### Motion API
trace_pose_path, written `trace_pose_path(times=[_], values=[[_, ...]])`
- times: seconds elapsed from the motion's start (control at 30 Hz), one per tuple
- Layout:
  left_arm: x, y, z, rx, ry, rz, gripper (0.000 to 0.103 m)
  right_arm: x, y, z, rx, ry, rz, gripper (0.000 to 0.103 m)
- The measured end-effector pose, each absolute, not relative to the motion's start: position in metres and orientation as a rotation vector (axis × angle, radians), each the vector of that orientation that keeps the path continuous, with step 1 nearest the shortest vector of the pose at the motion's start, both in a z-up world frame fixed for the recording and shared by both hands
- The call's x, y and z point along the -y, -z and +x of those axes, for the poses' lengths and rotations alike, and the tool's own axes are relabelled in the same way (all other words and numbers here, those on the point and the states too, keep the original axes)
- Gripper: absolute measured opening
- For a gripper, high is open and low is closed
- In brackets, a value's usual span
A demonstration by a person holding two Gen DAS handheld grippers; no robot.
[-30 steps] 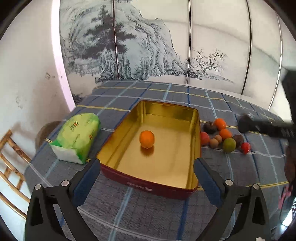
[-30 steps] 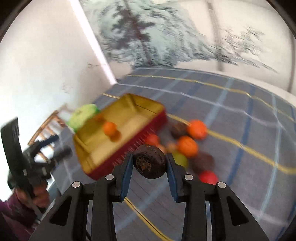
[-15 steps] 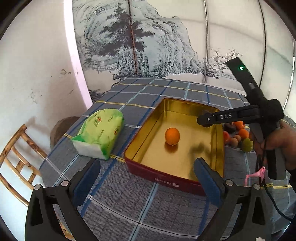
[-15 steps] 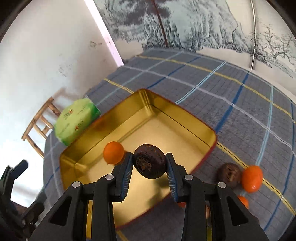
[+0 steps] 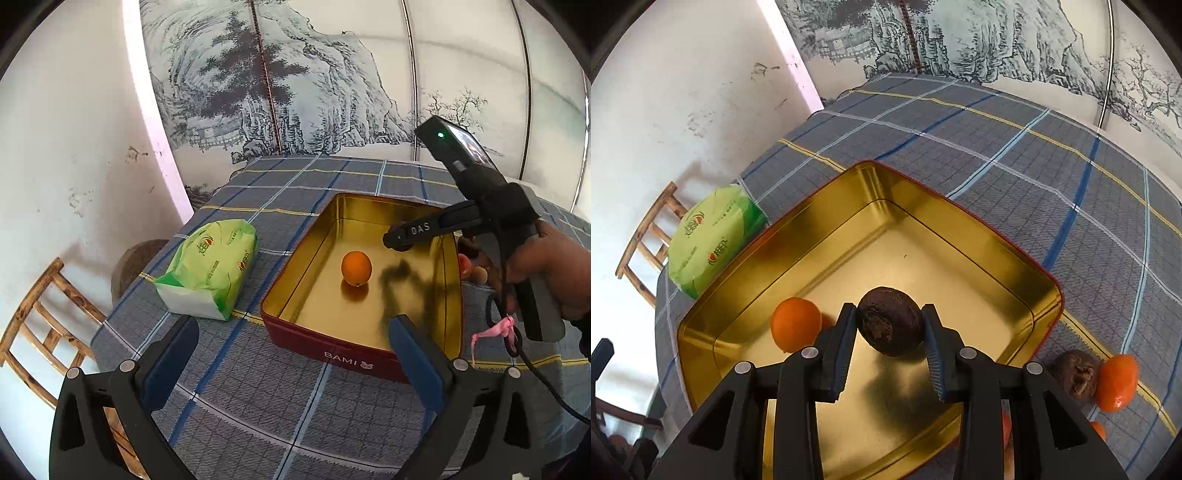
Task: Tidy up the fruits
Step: 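Release the brown fruit into the tin with the right gripper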
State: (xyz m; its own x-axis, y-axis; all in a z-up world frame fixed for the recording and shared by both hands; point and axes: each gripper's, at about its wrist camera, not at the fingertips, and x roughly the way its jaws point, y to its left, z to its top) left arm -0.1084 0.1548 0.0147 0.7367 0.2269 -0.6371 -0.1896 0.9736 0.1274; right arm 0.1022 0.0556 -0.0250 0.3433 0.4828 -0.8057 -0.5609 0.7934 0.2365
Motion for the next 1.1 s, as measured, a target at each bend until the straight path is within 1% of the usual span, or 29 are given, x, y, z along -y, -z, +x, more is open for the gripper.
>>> trace_pose_path(times=[0.43,0.73,0.9,0.97,1.1], values=[[-0.153,-0.011,-0.104,-0.731,-0.232,0.049,0.102,-0.055,0.018,0.108,-0.987,-0.685,-0.046,0.037],[-0.151,-0.006,-0.103,-0.754,-0.231,0.052,0.102,-0.027,0.0,0.091,-0.91,-0.718,0.007,0.038],[-0.151,-0.006,-0.104,-0.752,-0.224,0.038,0.102,0.021,-0.009,0.063,-0.843,-0.707,-0.038,0.039],[-0.149,-0.006,-0.105,-0.749,-0.212,0.028,0.102,0.044,-0.007,0.051,-0.834,-0.701,-0.104,0.039],[-0.137,-0.006,-0.103,-0.751,-0.189,0.036,0.102,0.075,0.006,0.033,-0.873,-0.748,-0.213,0.039]])
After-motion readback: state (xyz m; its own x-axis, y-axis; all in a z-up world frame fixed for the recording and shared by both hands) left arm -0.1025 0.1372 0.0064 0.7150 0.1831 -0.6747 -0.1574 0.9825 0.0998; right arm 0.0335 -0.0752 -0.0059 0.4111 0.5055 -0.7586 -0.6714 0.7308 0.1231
